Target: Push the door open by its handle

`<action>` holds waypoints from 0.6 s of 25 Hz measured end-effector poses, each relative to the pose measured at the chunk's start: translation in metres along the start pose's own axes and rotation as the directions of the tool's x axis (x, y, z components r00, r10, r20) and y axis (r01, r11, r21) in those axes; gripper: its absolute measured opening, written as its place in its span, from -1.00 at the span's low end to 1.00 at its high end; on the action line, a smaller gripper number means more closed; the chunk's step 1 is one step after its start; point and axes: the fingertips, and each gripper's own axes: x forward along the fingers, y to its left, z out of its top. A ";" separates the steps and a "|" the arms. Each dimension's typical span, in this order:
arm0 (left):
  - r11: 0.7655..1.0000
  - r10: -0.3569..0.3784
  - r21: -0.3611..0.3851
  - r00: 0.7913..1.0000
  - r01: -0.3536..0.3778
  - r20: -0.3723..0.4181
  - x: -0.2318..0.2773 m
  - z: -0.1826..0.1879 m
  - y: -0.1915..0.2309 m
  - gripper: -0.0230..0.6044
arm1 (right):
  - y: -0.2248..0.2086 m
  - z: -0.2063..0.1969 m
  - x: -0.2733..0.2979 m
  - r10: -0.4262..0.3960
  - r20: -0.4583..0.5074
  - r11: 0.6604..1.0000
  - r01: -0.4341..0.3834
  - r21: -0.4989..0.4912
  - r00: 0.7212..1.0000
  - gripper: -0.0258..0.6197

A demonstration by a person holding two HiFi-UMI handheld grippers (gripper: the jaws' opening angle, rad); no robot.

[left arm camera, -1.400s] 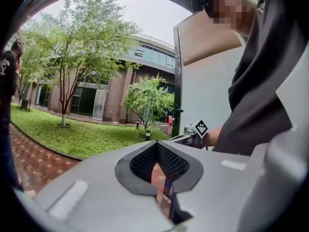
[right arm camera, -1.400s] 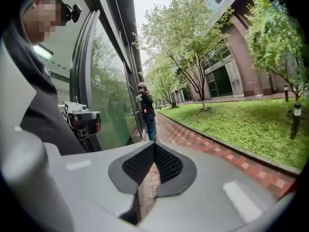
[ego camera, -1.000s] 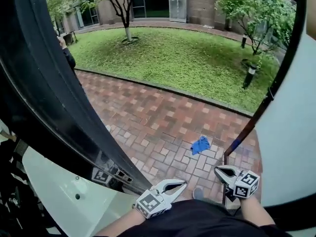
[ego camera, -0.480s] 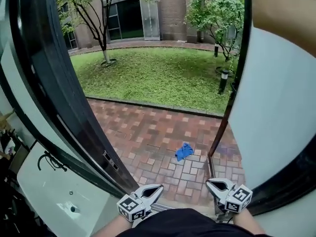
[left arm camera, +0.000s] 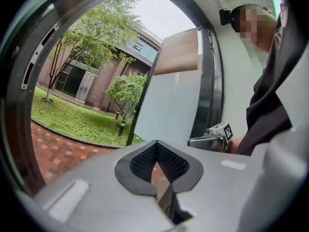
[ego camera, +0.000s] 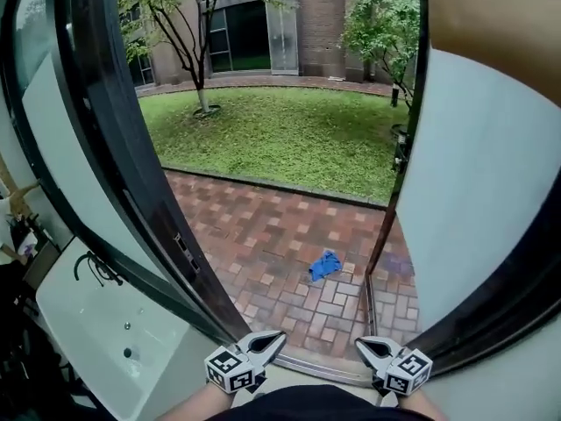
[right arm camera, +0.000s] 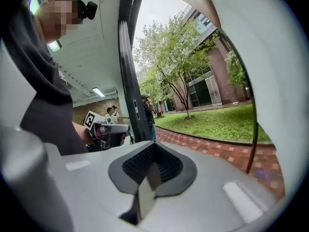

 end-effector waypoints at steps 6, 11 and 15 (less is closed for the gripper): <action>0.999 -0.035 0.014 0.999 0.035 0.018 -0.049 0.006 0.027 -0.93 | 0.020 0.022 0.003 -0.122 0.069 0.993 0.122 0.008 0.990 -0.92; 0.993 -0.101 0.069 0.995 0.100 0.016 -0.093 0.002 0.047 -0.93 | 0.045 0.020 0.021 -0.206 0.125 0.977 0.197 0.086 0.970 -0.92; 0.986 -0.138 0.091 0.990 0.139 -0.016 -0.115 -0.008 0.064 -0.93 | 0.057 0.015 0.036 -0.254 0.119 0.966 0.245 0.087 0.960 -0.92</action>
